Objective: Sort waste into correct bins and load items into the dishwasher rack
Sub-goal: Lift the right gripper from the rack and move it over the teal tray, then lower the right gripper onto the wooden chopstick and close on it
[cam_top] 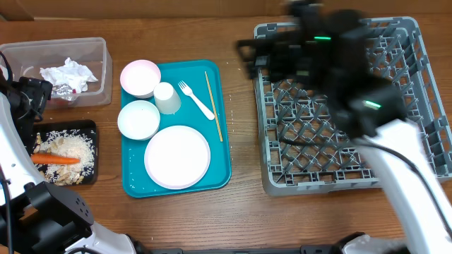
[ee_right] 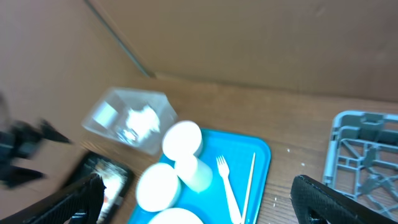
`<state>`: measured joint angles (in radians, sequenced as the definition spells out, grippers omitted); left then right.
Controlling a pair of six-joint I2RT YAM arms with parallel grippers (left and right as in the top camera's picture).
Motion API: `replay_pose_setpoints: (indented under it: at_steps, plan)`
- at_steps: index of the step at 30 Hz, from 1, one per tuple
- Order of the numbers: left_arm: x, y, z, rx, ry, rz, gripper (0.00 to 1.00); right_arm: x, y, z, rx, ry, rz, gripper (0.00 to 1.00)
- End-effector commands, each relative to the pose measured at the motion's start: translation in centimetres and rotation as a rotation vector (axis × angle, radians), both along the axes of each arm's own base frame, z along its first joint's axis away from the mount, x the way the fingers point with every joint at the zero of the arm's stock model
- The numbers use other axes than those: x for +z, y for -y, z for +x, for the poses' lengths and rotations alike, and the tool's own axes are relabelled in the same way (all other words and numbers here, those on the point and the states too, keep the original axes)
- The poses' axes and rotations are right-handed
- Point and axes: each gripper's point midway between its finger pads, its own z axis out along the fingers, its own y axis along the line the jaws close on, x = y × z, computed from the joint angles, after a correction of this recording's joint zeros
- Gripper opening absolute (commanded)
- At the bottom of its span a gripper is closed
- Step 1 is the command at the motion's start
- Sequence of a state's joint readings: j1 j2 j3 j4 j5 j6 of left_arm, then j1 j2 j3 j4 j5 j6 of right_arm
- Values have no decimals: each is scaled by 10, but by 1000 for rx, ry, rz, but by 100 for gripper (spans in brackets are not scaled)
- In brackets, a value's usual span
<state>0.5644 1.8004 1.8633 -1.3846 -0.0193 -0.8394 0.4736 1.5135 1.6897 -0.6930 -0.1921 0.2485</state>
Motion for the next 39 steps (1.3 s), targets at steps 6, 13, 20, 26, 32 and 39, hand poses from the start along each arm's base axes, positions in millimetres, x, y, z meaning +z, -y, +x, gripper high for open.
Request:
replay_pose_setpoints:
  at_steps: [6,13,20,26,32,39]
  plan:
    - [0,-1,-2,14,-7,8,100,-116,-45,42,-59,-75,-337,100]
    - [0,-1,-1,14,-7,8,100,-191,-69,53,-19,-171,-415,100]
    - [0,-1,-1,14,-7,8,100,-244,-96,59,17,-196,-442,90]
    - [0,-1,-1,14,-7,8,100,-274,-111,67,5,-205,-418,79]
    - [0,-1,-1,14,-7,8,100,-308,-114,70,-5,-247,-430,76]
    - [0,-1,-1,15,-6,8,100,-337,-113,69,-1,-280,-458,76]
